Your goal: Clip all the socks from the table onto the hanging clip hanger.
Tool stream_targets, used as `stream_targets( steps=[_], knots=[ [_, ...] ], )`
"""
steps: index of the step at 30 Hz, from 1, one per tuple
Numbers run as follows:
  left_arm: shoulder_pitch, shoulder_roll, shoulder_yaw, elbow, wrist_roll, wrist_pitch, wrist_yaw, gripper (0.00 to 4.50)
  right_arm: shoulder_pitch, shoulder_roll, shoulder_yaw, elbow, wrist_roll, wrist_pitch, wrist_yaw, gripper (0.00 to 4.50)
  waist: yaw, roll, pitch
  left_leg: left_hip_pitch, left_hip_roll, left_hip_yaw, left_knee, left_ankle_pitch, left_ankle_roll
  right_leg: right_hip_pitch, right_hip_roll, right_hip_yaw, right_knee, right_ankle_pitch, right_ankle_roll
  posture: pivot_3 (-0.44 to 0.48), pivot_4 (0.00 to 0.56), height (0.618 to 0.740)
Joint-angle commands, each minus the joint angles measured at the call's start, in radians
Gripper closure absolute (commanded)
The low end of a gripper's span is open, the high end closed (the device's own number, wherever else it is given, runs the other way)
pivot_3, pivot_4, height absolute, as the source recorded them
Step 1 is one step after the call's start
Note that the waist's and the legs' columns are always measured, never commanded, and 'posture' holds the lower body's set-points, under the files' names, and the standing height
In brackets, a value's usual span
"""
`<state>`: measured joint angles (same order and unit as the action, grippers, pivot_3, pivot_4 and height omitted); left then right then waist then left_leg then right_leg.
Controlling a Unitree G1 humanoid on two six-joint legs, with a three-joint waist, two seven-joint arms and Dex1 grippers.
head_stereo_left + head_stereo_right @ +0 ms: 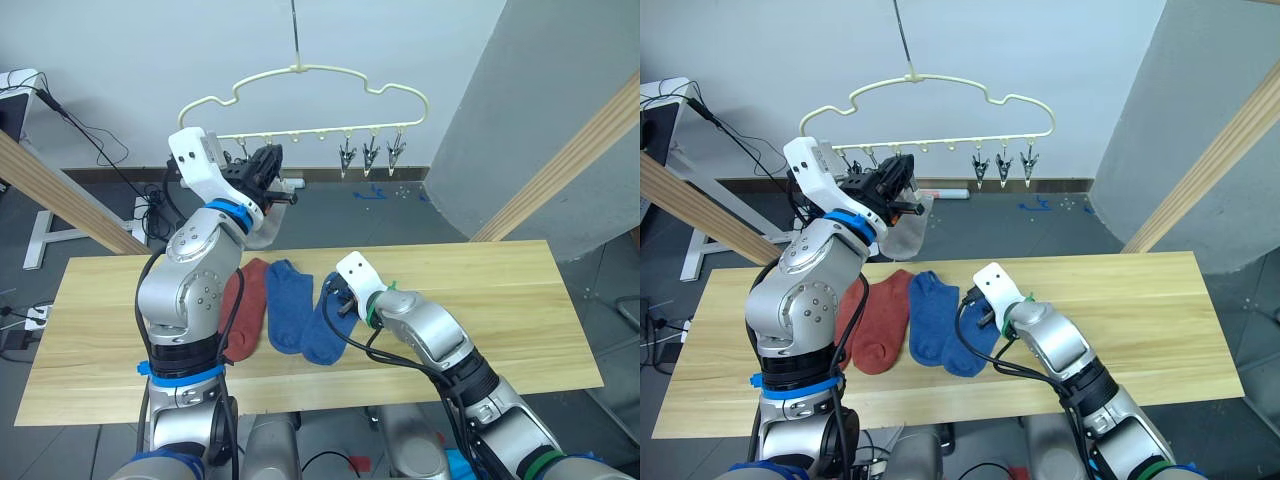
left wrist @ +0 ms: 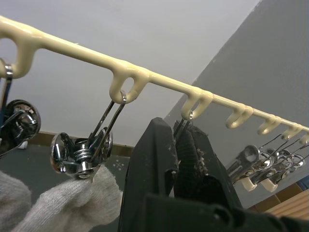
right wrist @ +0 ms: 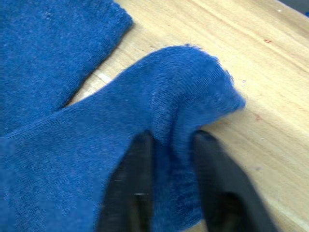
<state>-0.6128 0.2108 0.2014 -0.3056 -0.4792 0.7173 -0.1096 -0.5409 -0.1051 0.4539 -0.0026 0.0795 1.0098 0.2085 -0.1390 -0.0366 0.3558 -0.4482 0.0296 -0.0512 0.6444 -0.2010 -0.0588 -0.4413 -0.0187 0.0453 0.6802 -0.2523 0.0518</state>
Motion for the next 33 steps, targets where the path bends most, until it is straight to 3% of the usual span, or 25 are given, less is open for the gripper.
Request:
stream_targets(
  steps=[1,10,16,23,33],
  knots=[
    [-0.019,0.000,0.014,-0.044,-0.031,0.010,0.004,4.50,0.008,0.003,-0.002,-0.018,-0.025,-0.008,-0.002,4.48,0.000,0.000,0.000,0.000,0.000,0.000,0.000,0.000,0.000,0.000,0.000,0.000,0.000,0.000,0.000,-0.228,0.382,0.740],
    [-0.044,0.012,0.057,-0.038,-0.098,0.061,0.012,4.50,0.013,-0.026,0.011,-0.042,-0.052,-0.056,0.042,4.48,0.000,0.000,0.000,0.000,0.000,0.000,0.000,0.000,0.000,0.000,0.000,0.000,0.000,0.000,0.000,-0.222,0.378,0.740],
    [-0.063,0.032,0.087,-0.043,-0.179,0.128,0.001,4.50,0.002,-0.068,-0.078,-0.174,0.044,-0.154,0.194,4.48,-0.001,0.000,0.001,0.000,0.000,0.000,0.000,0.000,0.000,0.000,0.000,0.000,0.000,-0.002,0.003,-0.218,0.372,0.740],
    [-0.070,0.070,0.098,-0.040,-0.225,0.166,0.002,4.50,-0.057,0.039,-0.269,-0.262,0.257,-0.092,0.267,4.48,0.000,0.000,0.001,0.000,0.000,0.000,-0.001,0.000,0.000,0.000,0.000,0.000,0.000,0.001,-0.001,-0.206,0.367,0.740],
    [-0.065,0.090,0.114,-0.035,-0.266,0.194,0.015,4.50,-0.155,0.121,-0.302,-0.174,0.309,-0.138,0.256,4.48,0.003,0.000,0.001,-0.001,0.000,-0.001,-0.001,0.000,0.000,-0.001,0.000,-0.001,0.000,0.001,-0.002,-0.186,0.354,0.740]
  ],
)
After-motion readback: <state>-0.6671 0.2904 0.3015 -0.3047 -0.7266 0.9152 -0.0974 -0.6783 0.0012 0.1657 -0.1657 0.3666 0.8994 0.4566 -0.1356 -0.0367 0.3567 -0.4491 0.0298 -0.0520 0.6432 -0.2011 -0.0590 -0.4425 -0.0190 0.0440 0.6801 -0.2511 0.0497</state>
